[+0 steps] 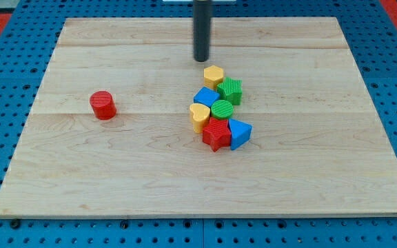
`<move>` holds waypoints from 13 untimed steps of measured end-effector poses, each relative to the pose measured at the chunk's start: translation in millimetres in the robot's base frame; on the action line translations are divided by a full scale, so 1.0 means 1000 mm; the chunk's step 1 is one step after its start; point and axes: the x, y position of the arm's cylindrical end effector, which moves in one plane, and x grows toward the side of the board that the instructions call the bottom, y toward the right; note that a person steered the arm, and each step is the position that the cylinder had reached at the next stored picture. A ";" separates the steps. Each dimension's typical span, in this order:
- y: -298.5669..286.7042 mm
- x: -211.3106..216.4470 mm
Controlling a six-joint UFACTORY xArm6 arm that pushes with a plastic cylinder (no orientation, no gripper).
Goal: Push the yellow hexagon to the green star
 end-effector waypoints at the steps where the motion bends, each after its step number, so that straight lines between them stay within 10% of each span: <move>1: -0.018 0.038; 3: -0.019 0.078; 8: 0.138 0.006; 13: 0.060 0.075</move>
